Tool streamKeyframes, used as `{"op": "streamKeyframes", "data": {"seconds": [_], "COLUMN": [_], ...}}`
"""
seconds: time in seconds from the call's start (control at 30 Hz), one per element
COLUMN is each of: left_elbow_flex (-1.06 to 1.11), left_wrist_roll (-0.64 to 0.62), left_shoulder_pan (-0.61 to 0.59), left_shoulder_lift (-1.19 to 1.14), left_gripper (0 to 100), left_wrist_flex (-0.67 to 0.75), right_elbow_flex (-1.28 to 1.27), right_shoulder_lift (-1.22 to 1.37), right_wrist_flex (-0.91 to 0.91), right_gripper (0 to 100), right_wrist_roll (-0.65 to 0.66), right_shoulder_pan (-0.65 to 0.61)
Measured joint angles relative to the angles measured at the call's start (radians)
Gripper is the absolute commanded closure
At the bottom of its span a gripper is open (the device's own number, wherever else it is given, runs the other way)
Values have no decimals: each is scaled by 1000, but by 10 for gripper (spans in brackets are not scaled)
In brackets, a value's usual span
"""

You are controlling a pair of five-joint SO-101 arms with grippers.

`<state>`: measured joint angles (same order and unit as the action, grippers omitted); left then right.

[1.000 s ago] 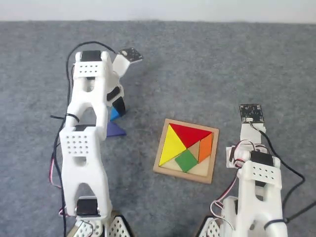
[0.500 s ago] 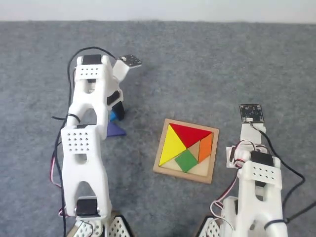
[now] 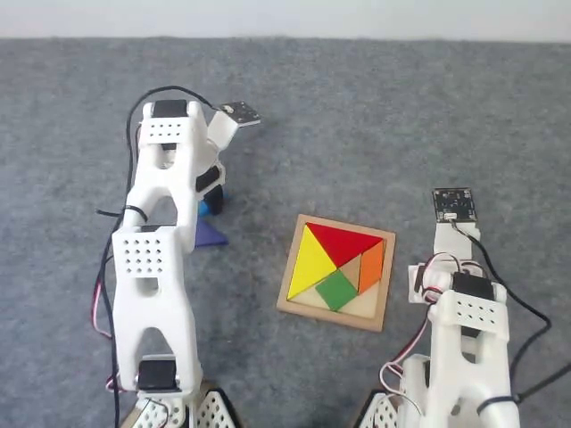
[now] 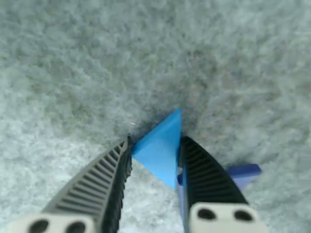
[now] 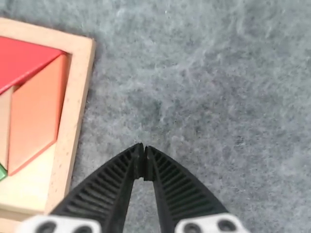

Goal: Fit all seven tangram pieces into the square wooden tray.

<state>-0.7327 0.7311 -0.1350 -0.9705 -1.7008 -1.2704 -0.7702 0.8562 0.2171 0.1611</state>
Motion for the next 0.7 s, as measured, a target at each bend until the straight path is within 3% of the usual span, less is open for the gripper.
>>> {"op": "streamKeyframes", "data": {"seconds": [0.4, 0.53, 0.7], "left_elbow_flex": [-17, 173, 588], "left_wrist_roll": [-51, -57, -60], "left_shoulder_pan": [8, 97, 298], "left_shoulder_lift": [25, 215, 606], "left_gripper": [935, 935, 934], "left_wrist_flex": [-23, -23, 2], "right_elbow_flex": [0, 0, 0], "right_shoulder_lift": [0, 0, 0], "right_wrist_flex": [0, 0, 0], "right_gripper": [988, 988, 987], "right_wrist_roll": [0, 0, 0], "right_shoulder_pan": [2, -2, 2]}}
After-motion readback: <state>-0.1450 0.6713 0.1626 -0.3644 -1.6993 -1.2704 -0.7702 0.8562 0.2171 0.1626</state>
